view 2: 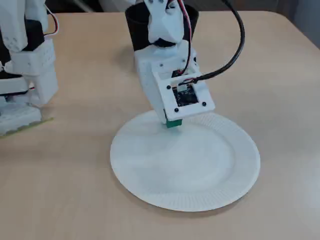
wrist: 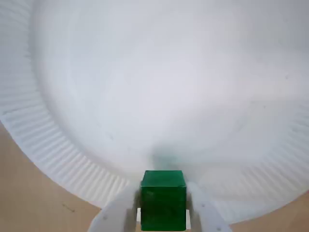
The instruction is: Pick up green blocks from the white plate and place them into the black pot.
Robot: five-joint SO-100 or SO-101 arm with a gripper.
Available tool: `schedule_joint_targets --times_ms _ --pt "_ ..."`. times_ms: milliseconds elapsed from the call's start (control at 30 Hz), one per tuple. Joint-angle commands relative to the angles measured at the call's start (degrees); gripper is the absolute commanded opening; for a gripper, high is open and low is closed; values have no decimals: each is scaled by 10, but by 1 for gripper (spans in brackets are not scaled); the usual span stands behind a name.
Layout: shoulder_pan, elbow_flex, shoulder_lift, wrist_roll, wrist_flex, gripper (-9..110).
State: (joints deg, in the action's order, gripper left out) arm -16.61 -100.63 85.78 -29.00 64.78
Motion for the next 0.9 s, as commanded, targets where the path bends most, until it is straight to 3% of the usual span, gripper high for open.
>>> schedule_joint_targets --times_ms 0,233,567,700,867 --pt "-11 25 5 -3 -4 -2" --pt "30 16 139 45 -76 -2" --pt "308 -66 375 251 -260 -2" --pt "410 -118 410 283 -307 -2" --pt "484 -299 480 312 -433 -2"
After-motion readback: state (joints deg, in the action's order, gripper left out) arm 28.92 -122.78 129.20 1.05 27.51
